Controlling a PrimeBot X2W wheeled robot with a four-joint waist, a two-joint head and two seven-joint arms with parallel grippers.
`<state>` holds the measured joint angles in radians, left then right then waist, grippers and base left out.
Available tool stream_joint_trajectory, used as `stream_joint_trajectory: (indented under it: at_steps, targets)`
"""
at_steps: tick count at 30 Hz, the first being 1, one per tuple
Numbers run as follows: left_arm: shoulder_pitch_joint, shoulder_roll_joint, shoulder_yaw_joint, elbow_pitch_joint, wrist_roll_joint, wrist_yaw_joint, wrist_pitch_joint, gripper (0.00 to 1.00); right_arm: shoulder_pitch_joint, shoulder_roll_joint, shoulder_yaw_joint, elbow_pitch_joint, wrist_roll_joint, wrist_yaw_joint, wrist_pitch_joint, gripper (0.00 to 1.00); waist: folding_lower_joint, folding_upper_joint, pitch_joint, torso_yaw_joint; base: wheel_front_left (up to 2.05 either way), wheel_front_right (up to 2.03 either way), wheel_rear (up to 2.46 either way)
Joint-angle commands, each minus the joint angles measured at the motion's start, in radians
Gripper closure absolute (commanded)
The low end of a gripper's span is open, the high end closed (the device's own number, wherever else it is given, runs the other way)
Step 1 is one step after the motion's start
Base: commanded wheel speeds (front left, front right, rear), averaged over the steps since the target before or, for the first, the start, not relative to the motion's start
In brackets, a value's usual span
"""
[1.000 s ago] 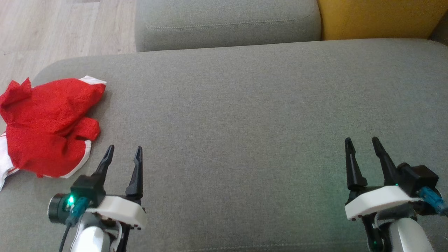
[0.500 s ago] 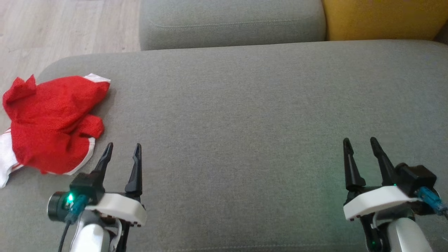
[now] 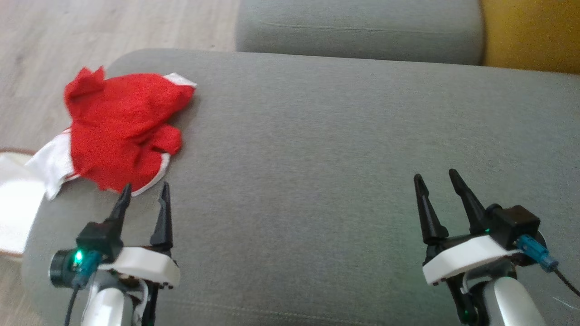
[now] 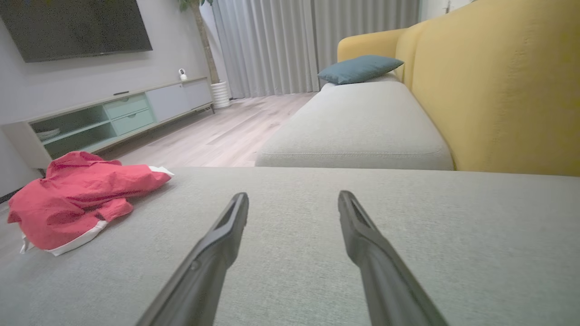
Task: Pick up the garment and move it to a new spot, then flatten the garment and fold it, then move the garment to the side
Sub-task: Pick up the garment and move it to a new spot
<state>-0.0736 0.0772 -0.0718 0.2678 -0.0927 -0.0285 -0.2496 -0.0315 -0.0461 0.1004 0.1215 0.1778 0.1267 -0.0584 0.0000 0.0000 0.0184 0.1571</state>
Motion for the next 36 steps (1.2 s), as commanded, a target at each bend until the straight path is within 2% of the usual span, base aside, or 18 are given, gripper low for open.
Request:
stream_joint_trajectory:
  at_steps: [1, 11, 23, 31, 36]
  targets:
    - [-0.066, 0.015, 0.05, -0.035, -0.008, 0.006, -0.012, 0.0, -0.045, -0.004, 0.035, -0.046, 0.005, 0.004, 0.007, 0.0, 0.0, 0.0, 0.004, 0.053, 0.0, 0.0, 0.0]
    - [-0.048, 0.024, 0.095, -0.049, -0.015, 0.01, -0.012, 0.0, -0.04, -0.004, 0.054, -0.079, 0.008, 0.004, 0.024, 0.0, 0.0, 0.0, 0.006, 0.134, 0.0, 0.0, 0.0]
    - [-0.053, 0.018, 0.114, -0.061, -0.014, 0.012, -0.012, 0.0, -0.047, -0.004, 0.056, -0.097, -0.001, 0.004, 0.041, 0.0, 0.0, 0.0, 0.036, 0.131, 0.0, 0.0, 0.0]
    - [-0.163, 0.024, 0.131, -0.002, -0.027, 0.006, -0.012, 0.0, -0.089, -0.016, 0.043, -0.152, -0.033, 0.004, 0.077, 0.0, 0.0, 0.0, 0.162, 0.106, 0.0, 0.0, 0.0]
    - [-0.304, 0.056, 0.151, 0.137, -0.055, -0.008, 0.0, 0.0, -0.123, -0.042, 0.027, -0.194, -0.046, 0.004, 0.104, 0.0, 0.0, 0.0, 0.258, 0.094, 0.0, 0.0, 0.0]
